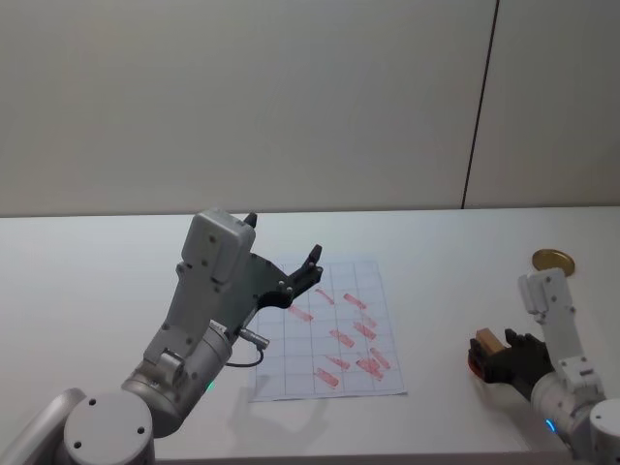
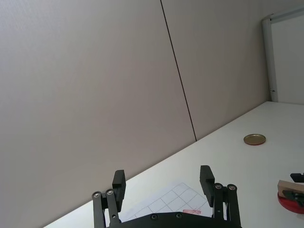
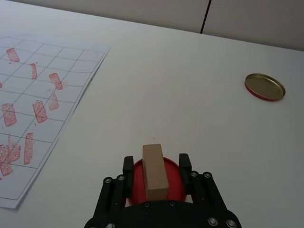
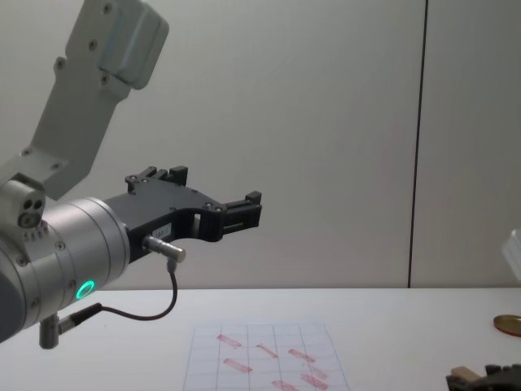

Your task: Use the one hand to pick up the stamp and affix it onto the A4 paper.

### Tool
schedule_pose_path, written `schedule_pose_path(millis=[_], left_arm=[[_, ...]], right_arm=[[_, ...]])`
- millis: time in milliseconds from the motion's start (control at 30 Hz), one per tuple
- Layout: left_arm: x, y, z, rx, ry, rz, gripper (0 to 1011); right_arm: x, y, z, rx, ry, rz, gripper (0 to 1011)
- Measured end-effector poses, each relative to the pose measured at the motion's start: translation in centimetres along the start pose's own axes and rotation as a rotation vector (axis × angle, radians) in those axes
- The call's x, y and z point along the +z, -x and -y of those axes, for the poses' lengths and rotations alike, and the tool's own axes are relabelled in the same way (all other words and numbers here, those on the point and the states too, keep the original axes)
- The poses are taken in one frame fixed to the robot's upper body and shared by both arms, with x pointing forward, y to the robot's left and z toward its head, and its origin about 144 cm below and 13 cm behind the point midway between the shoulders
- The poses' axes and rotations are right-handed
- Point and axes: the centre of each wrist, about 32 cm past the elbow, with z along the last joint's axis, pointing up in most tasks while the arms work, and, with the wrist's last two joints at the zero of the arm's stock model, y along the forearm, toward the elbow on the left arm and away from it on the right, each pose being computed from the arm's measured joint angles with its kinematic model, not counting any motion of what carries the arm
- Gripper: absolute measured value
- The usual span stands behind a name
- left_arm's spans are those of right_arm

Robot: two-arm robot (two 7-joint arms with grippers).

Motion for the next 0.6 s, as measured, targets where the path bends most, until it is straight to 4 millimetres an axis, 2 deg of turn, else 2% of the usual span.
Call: schedule_pose_path(millis=[33, 100, 400, 600], left_arm=[[0.0, 0.0, 0.0, 0.0, 0.0, 0.0, 993], [0.0, 0.0, 0.0, 0.0, 0.0, 0.0, 993], [0.0, 0.0, 0.0, 0.0, 0.0, 0.0, 993], [0.0, 0.0, 0.0, 0.0, 0.0, 0.0, 993]], right_arm=[[-0.06, -0.02, -0.05, -0.001, 0.006, -0.001, 561], [-0.08, -0.03, -0.06, -0.001, 0.008, -0.001, 535], [-0.3, -0.09, -0.2, -0.006, 0.03, -0.004, 229], [-0.36, -0.07, -0.22, -0.007, 0.034, -0.004, 220]])
